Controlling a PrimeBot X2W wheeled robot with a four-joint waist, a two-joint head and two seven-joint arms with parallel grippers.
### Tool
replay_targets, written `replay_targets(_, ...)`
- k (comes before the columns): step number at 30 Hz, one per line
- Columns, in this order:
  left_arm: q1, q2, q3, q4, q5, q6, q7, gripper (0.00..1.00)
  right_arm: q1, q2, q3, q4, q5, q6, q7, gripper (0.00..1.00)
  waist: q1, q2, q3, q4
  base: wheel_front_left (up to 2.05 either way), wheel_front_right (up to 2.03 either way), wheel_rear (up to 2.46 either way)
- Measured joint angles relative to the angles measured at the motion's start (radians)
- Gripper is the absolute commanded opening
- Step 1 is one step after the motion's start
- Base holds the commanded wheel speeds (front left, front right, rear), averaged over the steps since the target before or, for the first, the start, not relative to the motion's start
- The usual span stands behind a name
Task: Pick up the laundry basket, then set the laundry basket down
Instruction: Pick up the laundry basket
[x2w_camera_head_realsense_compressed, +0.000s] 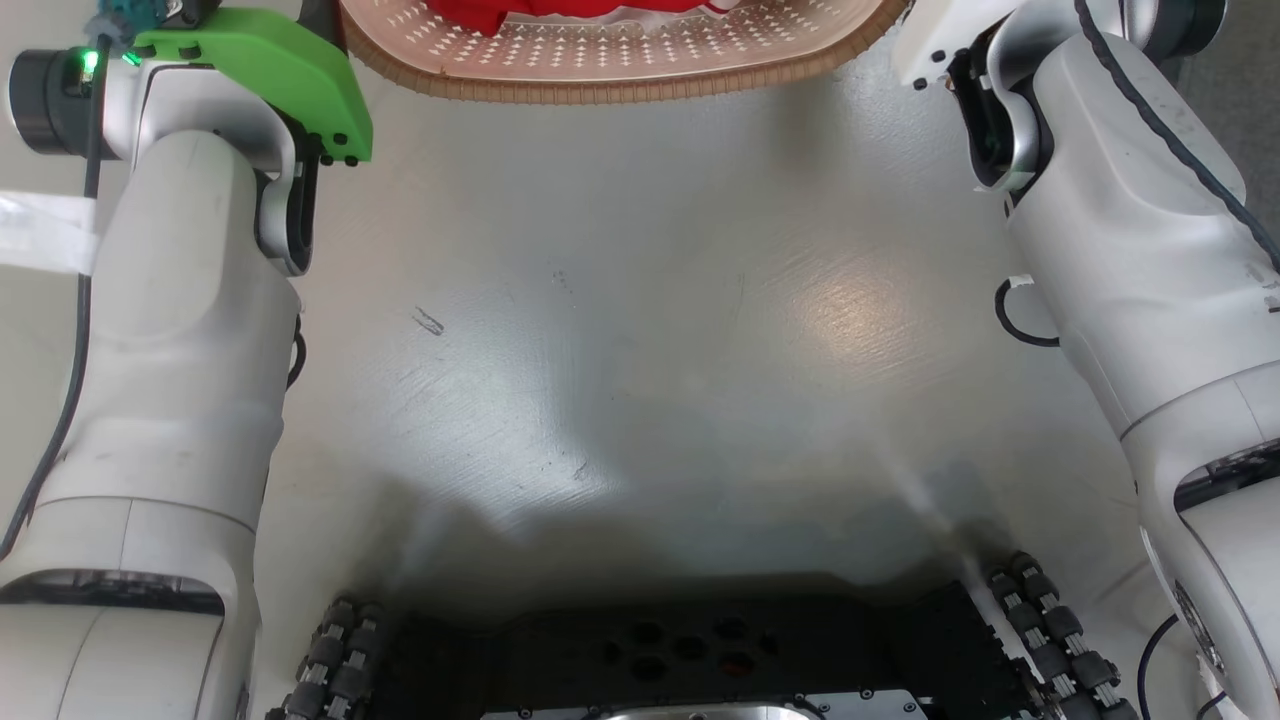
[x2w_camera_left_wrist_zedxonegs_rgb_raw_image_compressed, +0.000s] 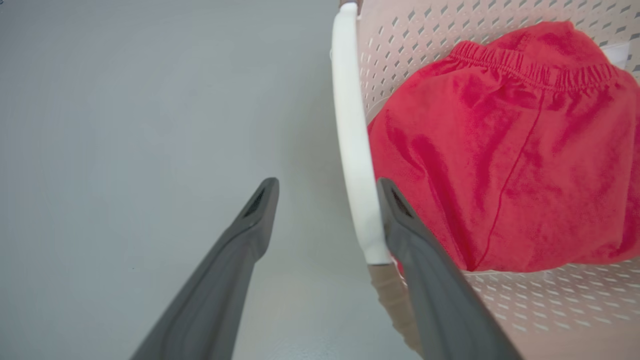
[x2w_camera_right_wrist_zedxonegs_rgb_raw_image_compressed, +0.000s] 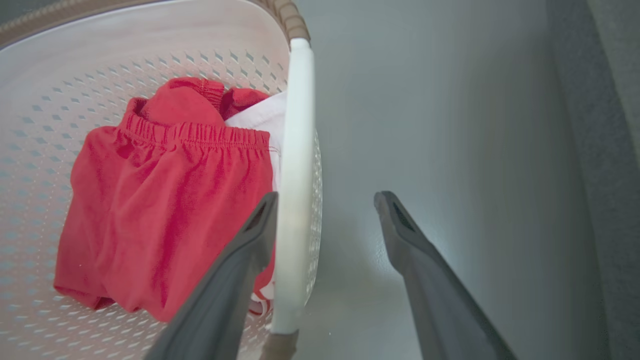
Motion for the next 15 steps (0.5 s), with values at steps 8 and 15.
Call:
replay_targets(8,-0.037,-0.001,-0.026,0.038,-0.008,0.000,0.007,1.00,-0.020,-0.001,0.043,0.038,0.030,0.002,0.026,1.00,0.0000,0.0000,0.005,0.005,0.00,0.00,0.00)
replay_targets(15,-0.062,0.000,-0.064,0.044,-0.070,-0.011,0.007,1.00,-0.043,-0.001,0.079,0.046,0.056,0.003,0.030,1.00,0.0000,0.0000,0.006,0.002,0.00,0.00,0.00)
